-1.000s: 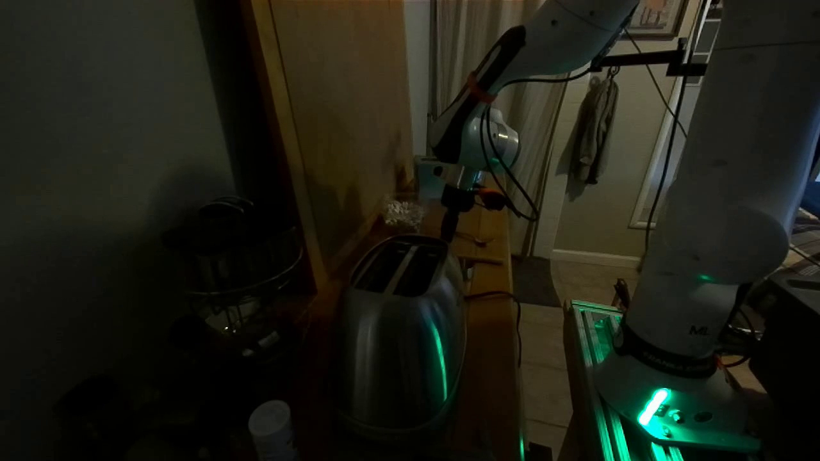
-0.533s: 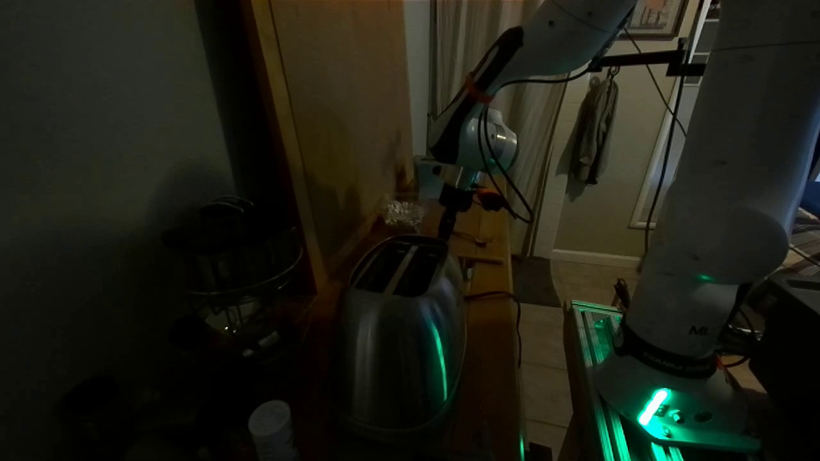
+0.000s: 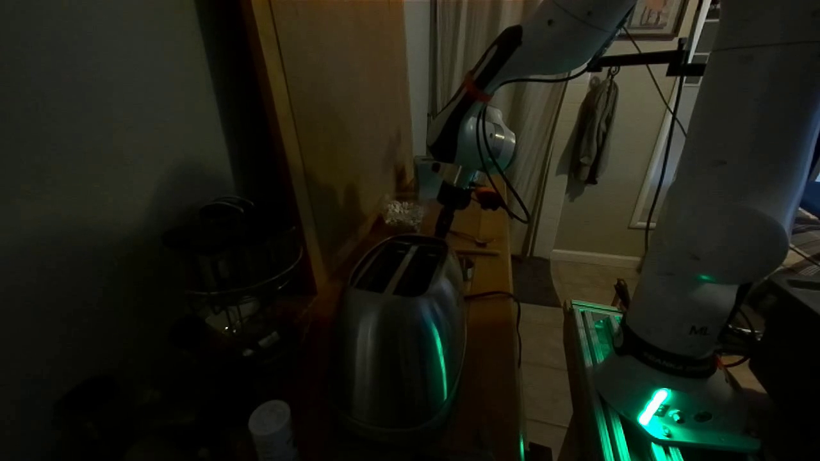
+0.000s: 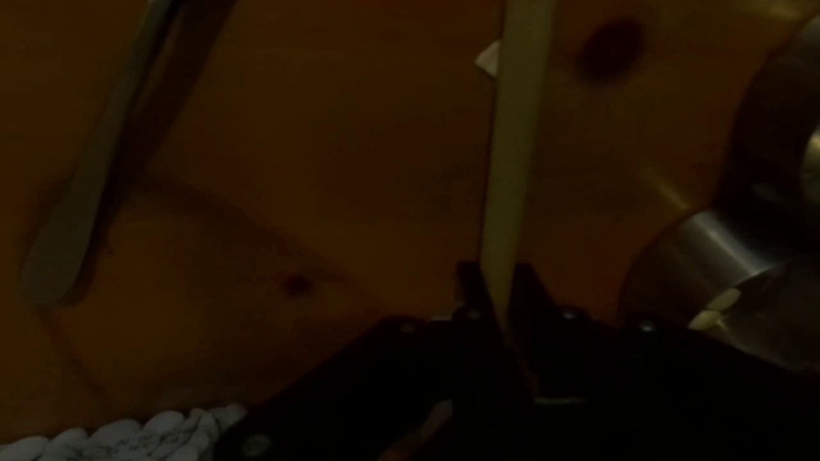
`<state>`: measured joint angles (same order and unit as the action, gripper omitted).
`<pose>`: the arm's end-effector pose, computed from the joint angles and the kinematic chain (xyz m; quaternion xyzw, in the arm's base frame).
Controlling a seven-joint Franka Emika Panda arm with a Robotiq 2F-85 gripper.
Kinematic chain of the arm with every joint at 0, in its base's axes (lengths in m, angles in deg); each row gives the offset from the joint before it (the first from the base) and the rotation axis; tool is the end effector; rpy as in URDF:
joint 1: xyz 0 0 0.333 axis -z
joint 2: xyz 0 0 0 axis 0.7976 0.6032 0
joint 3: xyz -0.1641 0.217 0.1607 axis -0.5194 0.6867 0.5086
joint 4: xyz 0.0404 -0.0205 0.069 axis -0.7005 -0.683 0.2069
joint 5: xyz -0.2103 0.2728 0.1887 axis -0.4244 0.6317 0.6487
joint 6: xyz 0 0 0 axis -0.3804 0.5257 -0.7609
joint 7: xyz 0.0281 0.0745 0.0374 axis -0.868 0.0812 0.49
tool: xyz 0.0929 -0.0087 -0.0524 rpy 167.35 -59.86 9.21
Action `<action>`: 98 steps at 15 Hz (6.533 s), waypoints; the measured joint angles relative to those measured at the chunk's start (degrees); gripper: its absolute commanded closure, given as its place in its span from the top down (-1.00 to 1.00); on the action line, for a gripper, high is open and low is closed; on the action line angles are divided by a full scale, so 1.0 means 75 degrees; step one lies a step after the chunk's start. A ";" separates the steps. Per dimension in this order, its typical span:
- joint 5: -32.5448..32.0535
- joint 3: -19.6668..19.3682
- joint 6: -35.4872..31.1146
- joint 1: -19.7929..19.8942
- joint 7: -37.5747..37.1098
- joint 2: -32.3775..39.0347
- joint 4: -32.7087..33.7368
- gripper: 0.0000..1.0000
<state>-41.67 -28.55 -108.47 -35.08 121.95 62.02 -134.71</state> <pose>0.3831 -0.2610 0.2624 -0.9875 -0.0577 -0.1304 0.0678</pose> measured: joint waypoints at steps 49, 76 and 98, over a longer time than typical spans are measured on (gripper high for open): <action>-0.2266 -0.0387 0.0443 -0.0776 0.2679 -0.2088 -0.0824 -0.93; -0.3066 -0.0322 -0.2863 -0.1629 0.5176 -0.2505 -0.1686 -0.93; -0.2146 -0.2470 -0.4603 -0.4065 0.8108 -0.2466 -0.1683 -0.93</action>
<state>-57.76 -47.07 -143.00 -65.57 182.76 43.52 -147.34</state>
